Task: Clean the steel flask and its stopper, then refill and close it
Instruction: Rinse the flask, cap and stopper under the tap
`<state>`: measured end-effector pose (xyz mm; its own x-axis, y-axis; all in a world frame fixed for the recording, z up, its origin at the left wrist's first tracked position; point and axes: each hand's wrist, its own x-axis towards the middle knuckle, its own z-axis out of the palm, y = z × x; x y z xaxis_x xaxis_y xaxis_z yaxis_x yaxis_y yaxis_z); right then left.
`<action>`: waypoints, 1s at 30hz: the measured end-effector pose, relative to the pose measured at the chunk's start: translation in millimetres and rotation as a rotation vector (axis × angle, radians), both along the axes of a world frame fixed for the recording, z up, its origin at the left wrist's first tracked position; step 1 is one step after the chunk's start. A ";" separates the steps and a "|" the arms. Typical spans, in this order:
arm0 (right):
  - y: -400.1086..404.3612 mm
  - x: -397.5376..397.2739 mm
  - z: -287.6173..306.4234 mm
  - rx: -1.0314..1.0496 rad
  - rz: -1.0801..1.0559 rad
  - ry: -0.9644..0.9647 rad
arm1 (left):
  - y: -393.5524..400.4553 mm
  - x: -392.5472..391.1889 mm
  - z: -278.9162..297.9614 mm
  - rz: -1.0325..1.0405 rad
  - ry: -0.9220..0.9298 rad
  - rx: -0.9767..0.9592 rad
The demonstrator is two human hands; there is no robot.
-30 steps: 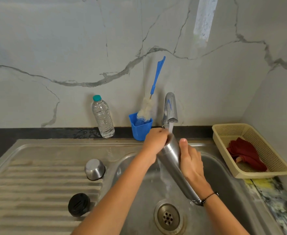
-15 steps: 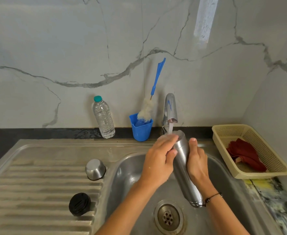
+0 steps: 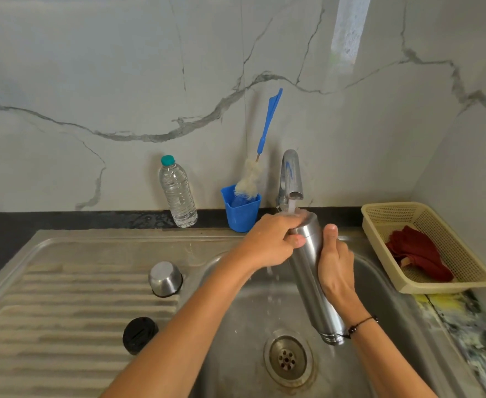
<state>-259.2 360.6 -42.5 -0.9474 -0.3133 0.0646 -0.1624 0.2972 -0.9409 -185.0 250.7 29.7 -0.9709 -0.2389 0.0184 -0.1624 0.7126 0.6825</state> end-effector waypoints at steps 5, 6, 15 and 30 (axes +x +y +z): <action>-6.5 -4.3 3.7 -0.020 0.007 0.037 | 18.8 4.8 -41.1 0.205 0.688 -0.248; -7.3 -4.4 2.4 -0.014 0.013 0.042 | 20.5 5.9 -45.6 0.211 0.745 -0.318; -3.6 3.9 6.6 -0.082 0.074 0.048 | -0.9 0.0 4.1 -0.113 0.046 -0.233; -15.9 -4.3 6.9 -0.063 0.066 -0.220 | 18.1 -2.4 -61.4 0.317 0.783 -0.214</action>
